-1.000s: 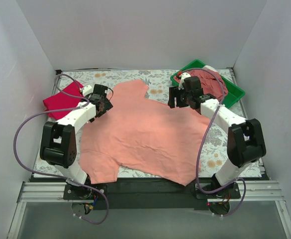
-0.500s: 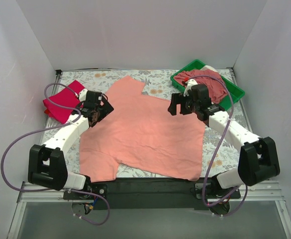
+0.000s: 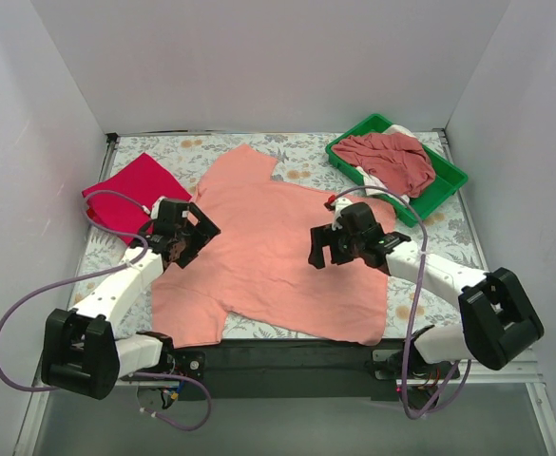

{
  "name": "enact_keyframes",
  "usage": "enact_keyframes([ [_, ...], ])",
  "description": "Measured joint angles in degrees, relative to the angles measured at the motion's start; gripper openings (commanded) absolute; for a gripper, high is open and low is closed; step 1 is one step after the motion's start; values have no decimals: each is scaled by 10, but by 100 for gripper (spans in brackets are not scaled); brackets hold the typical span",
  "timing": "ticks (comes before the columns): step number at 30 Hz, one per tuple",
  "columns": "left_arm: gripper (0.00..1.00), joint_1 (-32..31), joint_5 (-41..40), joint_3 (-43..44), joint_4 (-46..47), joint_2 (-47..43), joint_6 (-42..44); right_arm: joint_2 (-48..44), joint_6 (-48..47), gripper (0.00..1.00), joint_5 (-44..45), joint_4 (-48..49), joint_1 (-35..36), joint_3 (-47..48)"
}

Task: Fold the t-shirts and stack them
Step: Flatten the tshirt out

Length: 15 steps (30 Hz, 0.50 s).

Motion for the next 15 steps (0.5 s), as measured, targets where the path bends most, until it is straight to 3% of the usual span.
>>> enact_keyframes([
  [6, 92, -3, 38, -21, 16, 20, 1, 59, 29, 98, 37, -1, 27, 0],
  [15, 93, -19, 90, -25, 68, 107, 10, 119, 58, 98, 79, 5, -14, 37],
])
